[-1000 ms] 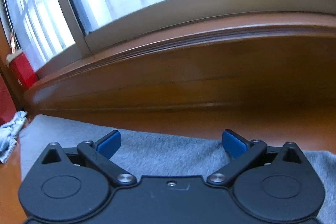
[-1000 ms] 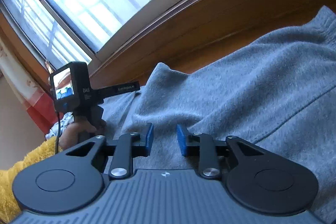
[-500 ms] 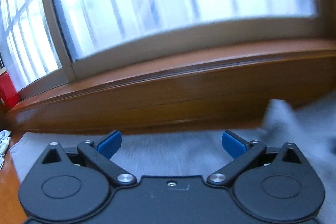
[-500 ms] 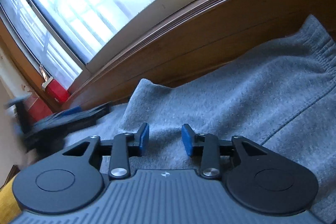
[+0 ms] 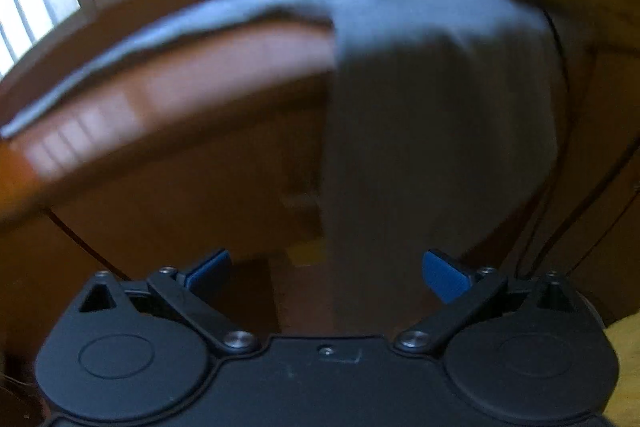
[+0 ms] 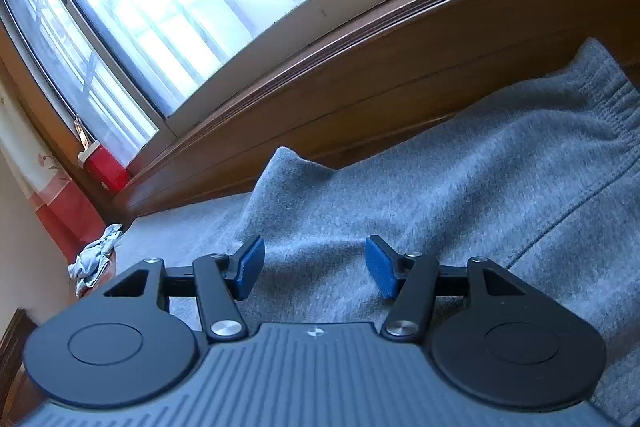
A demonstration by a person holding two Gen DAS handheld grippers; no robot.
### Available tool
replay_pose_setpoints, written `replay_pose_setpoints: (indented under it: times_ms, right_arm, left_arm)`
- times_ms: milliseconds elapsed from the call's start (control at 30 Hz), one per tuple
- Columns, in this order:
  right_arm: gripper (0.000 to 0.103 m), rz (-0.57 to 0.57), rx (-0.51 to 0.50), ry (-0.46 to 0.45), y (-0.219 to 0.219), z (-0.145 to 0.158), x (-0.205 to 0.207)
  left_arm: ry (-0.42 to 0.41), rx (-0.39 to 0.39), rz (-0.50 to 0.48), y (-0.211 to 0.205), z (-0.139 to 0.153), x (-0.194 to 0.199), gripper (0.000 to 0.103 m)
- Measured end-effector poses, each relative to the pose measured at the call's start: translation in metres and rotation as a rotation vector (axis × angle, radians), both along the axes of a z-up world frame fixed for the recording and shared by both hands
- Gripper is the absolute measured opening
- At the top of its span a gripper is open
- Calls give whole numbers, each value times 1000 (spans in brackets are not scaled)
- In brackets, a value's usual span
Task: Fold clothes
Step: 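Grasp a sweatpants leg with the left gripper and lift it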
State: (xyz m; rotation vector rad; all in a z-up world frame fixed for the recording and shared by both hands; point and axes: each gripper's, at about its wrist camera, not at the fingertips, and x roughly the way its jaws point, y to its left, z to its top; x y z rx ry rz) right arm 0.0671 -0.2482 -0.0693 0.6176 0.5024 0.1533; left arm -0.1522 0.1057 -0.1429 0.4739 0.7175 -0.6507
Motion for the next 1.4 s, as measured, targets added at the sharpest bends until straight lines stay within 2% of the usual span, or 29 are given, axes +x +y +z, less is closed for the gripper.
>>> replay_pose_setpoints:
  times_ms: [167,267,400,500,600,633,667,700,733,767,800,900,1067,1267,1367,1400]
  right_arm:
    - [59,0,9,-2,-1,-1,-3]
    - [59,10,27,-6,-4,-2,-3]
    - [61,31,40,-12,-9,-3,-2]
    - [66,59,42,-19,-11,-3,-1]
    - [67,74,48,-24,-15,-4,0]
    - [68,77,50,-26,-16,-4,0]
    - [68,80,52,-26,-17,-4,-1]
    - [69,82,53,-27,-18,-4,-1]
    - [69,85,55,-28,-19,-4,-1]
    - [69,87,57,-29,-19,-4,-1]
    - [69,90,60,-30,-20,-4,-1]
    - [70,97,65,-32,-22,-3,-1]
    - [71,106,58,-26,-23,-2,0]
    - [73,141,44,26,-18,12,-6]
    - [73,165,26,0,-14,37,-28]
    - [77,170,-6,-11,-11,49,-39]
  left_arm:
    - [46,-9,13,-9,-92,24,101]
    - [56,-43,8,-7,-130,44,101]
    - [49,-124,-91,-2,-164,66,101]
    - [111,-199,-216,-4,-185,83,101]
    - [138,-205,-273,-13,-202,93,101]
    - [145,-202,-281,-17,-206,95,97]
    - [157,-202,-290,-20,-209,97,78]
    - [177,-199,-292,-24,-211,99,63]
    - [213,-192,-280,-27,-212,102,31]
    - [253,-185,-263,-30,-212,104,8]
    - [279,-180,-249,-32,-212,105,6]
    - [249,-152,-239,-34,-199,87,6]
    - [297,-165,-133,-15,-164,44,5]
    - [321,-203,39,20,-76,-1,5]
    - [295,-192,104,31,-30,-14,5]
    - [276,-187,123,30,-14,-17,5]
